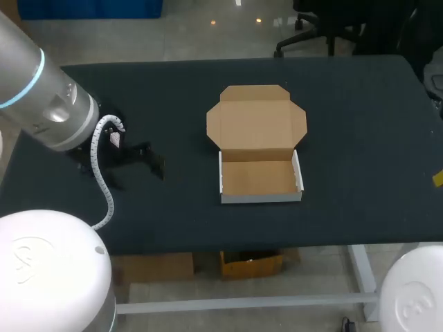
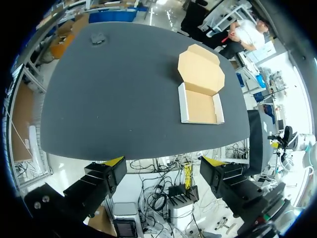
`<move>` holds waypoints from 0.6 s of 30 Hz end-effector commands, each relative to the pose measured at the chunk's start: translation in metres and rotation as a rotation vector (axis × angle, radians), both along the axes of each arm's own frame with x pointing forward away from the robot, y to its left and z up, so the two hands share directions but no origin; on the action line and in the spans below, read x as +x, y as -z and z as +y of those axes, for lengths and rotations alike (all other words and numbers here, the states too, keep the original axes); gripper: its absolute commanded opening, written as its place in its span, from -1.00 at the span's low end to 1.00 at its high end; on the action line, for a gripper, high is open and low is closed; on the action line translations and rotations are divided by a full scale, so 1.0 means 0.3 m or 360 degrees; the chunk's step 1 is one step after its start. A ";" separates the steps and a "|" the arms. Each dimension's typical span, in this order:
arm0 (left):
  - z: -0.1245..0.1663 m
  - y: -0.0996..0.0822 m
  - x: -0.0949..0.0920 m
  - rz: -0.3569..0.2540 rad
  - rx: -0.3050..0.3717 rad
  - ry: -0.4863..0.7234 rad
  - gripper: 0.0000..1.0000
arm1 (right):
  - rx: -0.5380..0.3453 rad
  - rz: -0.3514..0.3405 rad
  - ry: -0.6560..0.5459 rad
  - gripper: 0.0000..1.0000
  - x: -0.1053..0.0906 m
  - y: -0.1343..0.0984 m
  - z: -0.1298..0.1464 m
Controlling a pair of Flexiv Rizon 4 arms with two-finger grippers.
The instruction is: Assemble the packaging by folding the flat box into shape, placing the metal phone stand inside, and closing the box properly
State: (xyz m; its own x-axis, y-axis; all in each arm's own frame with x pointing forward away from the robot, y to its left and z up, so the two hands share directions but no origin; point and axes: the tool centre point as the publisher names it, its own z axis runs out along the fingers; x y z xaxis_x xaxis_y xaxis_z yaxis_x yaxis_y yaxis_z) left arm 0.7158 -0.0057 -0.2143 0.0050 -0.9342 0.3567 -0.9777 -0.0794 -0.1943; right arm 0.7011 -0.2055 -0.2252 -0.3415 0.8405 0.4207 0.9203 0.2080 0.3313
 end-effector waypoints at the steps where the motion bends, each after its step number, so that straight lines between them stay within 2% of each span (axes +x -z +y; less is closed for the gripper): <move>1: -0.035 0.060 0.126 0.0125 0.0073 -0.0043 1.00 | -0.0002 0.0002 0.0001 1.00 -0.004 -0.005 0.001; 18: 0.047 0.244 0.323 0.0290 0.0160 -0.0276 1.00 | -0.0002 0.0002 0.0001 1.00 -0.004 -0.005 0.001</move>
